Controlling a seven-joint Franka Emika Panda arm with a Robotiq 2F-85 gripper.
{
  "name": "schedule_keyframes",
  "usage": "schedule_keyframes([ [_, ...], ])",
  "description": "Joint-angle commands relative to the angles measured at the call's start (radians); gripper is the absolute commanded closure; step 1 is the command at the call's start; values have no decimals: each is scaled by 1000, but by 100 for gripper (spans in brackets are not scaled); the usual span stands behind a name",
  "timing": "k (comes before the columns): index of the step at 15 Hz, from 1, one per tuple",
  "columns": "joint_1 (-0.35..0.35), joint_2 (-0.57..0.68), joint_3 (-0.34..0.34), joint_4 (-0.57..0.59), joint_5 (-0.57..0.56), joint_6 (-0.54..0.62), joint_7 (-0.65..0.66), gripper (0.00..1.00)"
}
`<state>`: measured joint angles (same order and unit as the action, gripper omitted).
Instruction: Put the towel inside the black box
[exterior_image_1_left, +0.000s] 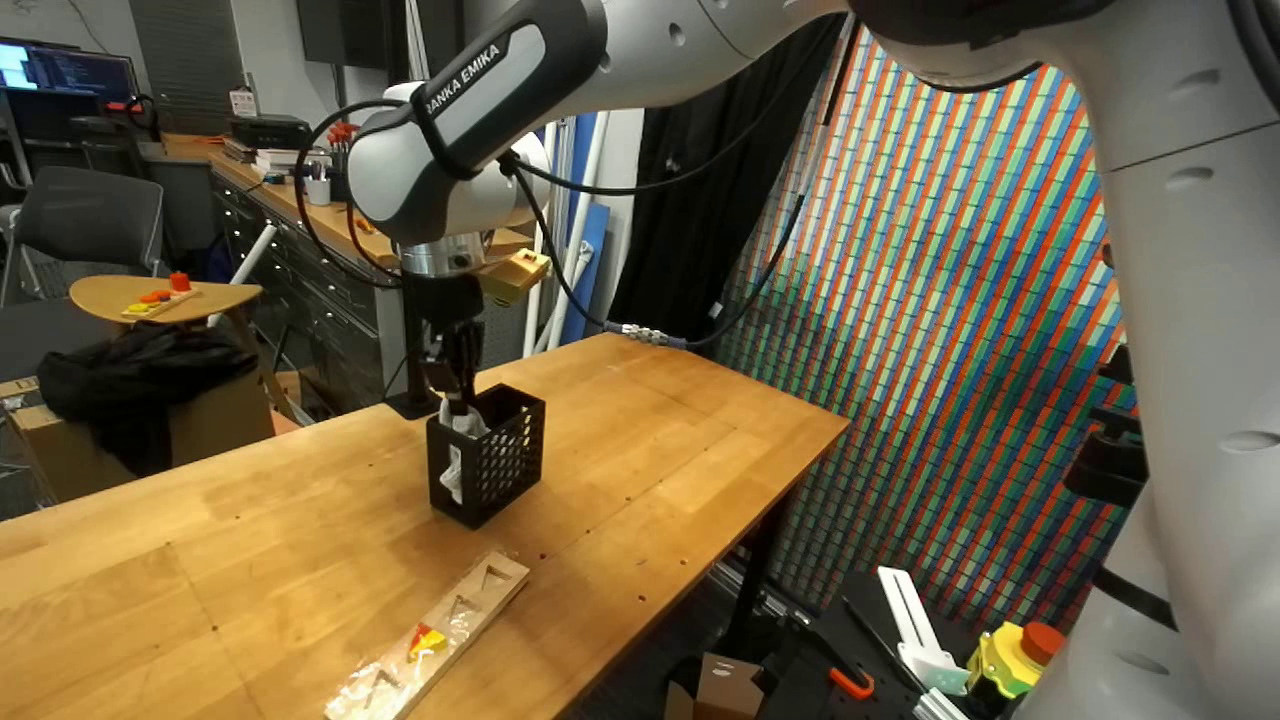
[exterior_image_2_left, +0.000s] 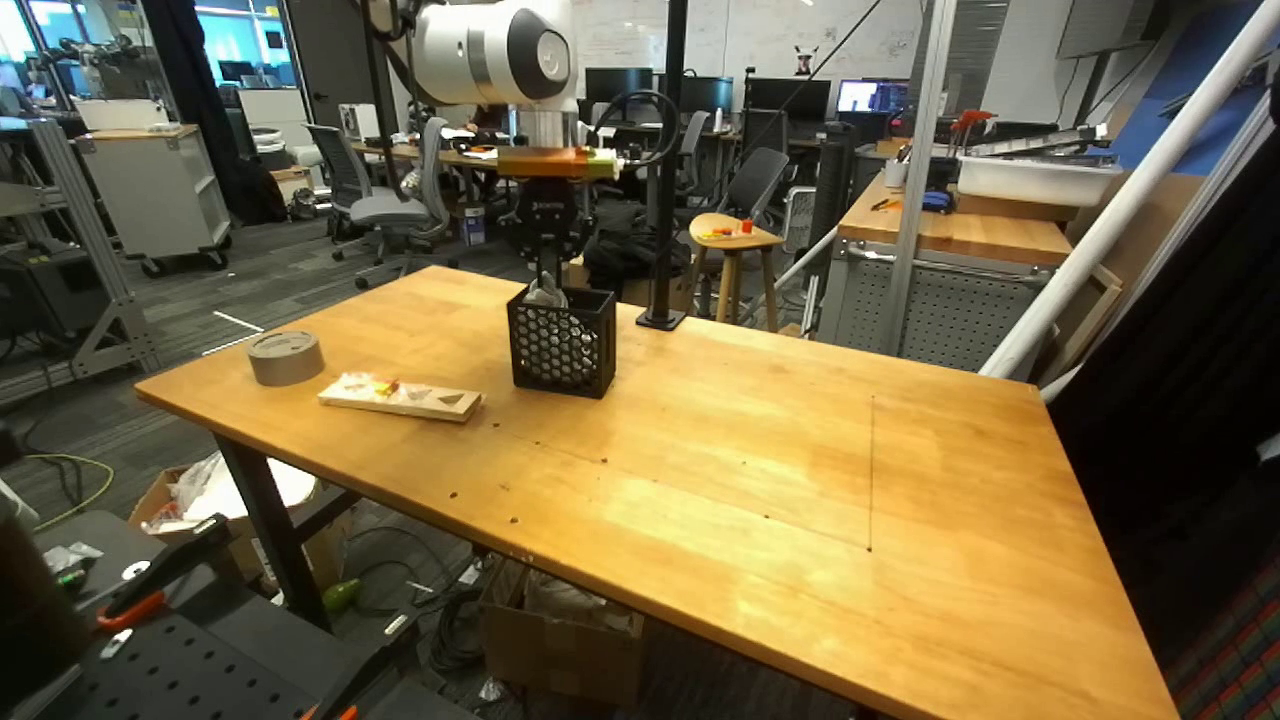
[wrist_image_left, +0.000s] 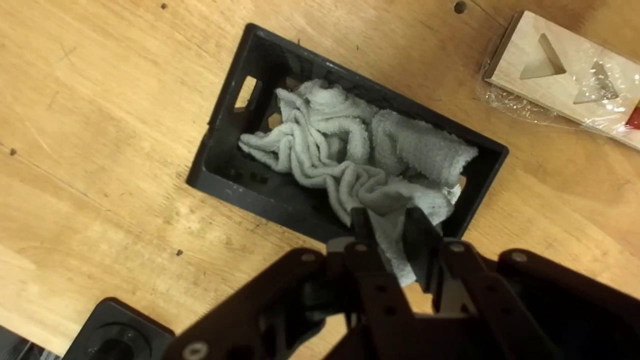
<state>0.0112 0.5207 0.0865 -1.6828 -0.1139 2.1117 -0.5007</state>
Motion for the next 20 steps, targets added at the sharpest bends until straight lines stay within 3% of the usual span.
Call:
schedule_keyframes([
  [1, -11, 9, 12, 18, 3, -2, -12, 98],
  [20, -30, -14, 13, -59, 38, 3, 3, 95],
])
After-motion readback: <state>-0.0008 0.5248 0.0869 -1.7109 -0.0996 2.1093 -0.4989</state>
